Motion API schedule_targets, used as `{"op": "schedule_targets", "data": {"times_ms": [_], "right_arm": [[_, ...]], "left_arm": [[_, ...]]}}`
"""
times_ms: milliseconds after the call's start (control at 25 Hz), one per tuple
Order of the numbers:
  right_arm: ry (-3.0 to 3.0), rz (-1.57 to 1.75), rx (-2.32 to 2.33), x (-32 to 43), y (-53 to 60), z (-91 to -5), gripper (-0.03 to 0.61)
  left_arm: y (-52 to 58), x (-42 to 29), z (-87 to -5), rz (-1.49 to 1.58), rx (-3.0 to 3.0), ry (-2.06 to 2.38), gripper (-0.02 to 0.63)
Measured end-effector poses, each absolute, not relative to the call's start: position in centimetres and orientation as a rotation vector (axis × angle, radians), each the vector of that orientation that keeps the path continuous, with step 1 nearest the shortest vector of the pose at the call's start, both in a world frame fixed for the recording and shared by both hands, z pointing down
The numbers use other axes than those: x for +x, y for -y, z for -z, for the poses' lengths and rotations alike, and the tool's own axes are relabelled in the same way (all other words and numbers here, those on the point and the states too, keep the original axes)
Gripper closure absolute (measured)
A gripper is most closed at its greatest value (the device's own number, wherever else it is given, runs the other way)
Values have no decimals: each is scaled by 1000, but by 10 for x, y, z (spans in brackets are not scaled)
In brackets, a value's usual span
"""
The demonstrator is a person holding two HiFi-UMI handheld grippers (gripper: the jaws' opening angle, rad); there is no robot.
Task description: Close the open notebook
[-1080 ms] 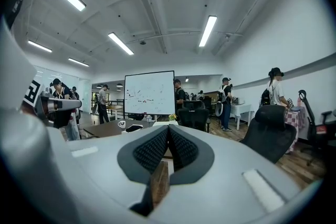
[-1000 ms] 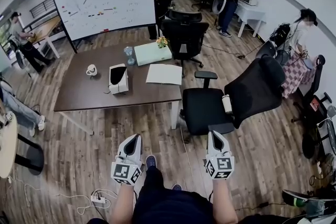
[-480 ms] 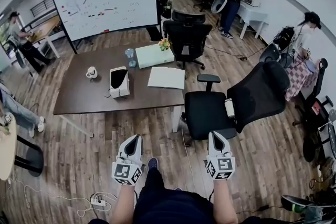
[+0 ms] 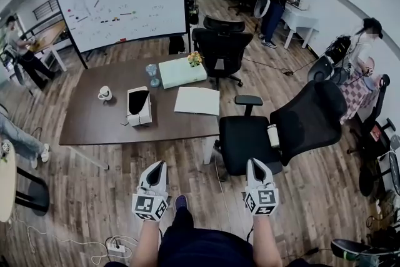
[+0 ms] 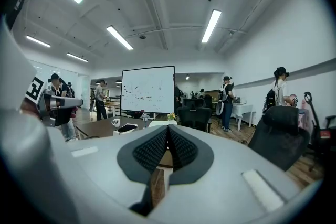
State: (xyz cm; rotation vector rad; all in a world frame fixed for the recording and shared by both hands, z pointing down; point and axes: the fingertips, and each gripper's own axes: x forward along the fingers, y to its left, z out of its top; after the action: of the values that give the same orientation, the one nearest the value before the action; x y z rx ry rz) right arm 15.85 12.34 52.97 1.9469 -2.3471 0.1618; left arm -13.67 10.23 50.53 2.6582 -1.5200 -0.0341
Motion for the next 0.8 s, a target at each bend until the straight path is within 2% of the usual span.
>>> {"op": "schedule_targets", "data": {"times_ms": [800], "right_arm": [[2279,-166,1939,131,-31,-528,580]], "left_arm": [[6,-157,-515,-56,2661,1463,623]]}}
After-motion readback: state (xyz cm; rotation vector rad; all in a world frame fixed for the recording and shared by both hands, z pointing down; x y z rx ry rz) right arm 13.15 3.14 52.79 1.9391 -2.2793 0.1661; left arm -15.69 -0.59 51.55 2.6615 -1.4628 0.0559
